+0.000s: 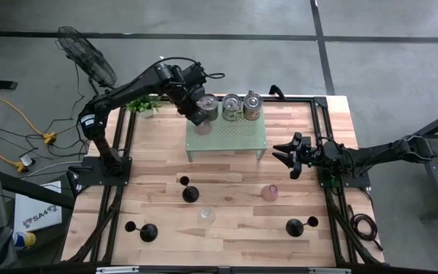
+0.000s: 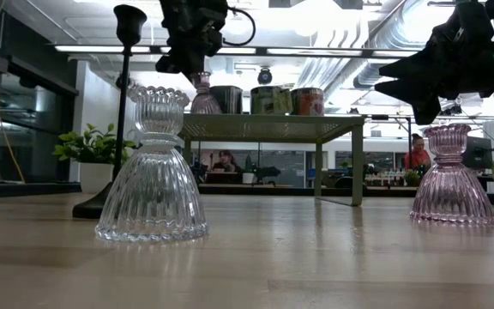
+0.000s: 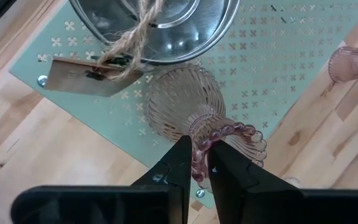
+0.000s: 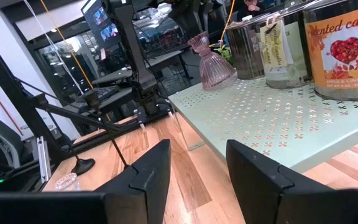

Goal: Pick & Place candle stick holders
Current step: Put the left pink candle holder on the shelf

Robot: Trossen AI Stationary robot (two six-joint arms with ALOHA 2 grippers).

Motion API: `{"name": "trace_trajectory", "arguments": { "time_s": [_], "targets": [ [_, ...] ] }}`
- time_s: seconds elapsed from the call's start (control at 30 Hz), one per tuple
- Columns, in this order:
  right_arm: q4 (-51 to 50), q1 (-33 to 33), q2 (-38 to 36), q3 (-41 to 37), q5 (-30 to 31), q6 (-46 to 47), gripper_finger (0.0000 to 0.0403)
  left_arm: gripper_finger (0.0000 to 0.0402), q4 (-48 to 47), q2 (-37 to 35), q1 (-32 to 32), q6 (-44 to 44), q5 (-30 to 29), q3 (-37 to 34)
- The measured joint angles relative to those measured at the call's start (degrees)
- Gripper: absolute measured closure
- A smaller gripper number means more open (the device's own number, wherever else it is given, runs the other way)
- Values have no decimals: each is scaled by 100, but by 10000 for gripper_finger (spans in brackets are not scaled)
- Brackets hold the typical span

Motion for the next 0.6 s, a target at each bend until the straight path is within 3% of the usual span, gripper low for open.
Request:
{"name": "trace_trajectory", "arguments": {
  "time_s": [0.43,0.6],
  "targets": [
    [0,2,0,0,-2,0,255,356,-17,0,0,4,1,-4],
    [0,0,0,0,0,2,255,327,64,2,0,45,1,-7]
  ]
}}
